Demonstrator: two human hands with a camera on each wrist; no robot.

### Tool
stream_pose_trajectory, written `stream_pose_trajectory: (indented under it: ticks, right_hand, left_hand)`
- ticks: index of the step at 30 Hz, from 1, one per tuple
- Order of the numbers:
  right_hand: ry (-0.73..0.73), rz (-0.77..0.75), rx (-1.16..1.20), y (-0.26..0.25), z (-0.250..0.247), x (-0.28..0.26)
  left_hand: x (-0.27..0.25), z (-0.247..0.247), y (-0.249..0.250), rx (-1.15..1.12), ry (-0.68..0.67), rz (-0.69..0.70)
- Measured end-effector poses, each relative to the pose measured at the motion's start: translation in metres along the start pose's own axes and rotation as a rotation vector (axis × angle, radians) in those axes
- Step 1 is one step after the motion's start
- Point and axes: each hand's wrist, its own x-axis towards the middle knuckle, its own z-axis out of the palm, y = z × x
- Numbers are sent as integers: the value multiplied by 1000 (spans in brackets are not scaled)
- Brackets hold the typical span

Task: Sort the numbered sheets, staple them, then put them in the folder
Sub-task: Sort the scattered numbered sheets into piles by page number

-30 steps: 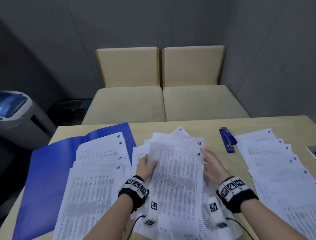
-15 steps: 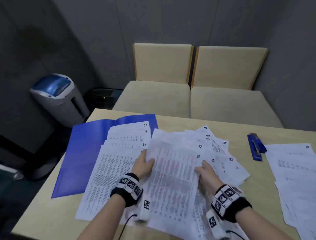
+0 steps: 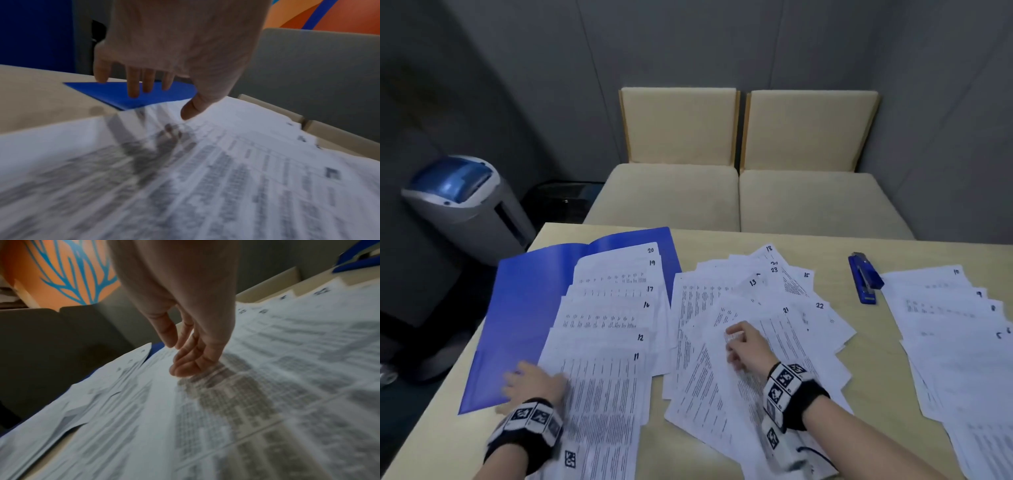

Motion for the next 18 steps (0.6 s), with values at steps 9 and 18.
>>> stream_pose_trajectory:
  ticks: [9, 18]
  right_hand:
    - [509, -8, -141, 9, -119, 28]
    - [500, 23, -240, -18, -177, 82]
  left_hand:
    - [-90, 48, 183, 45, -5, 986]
    - [-127, 118, 307, 199, -285, 1183]
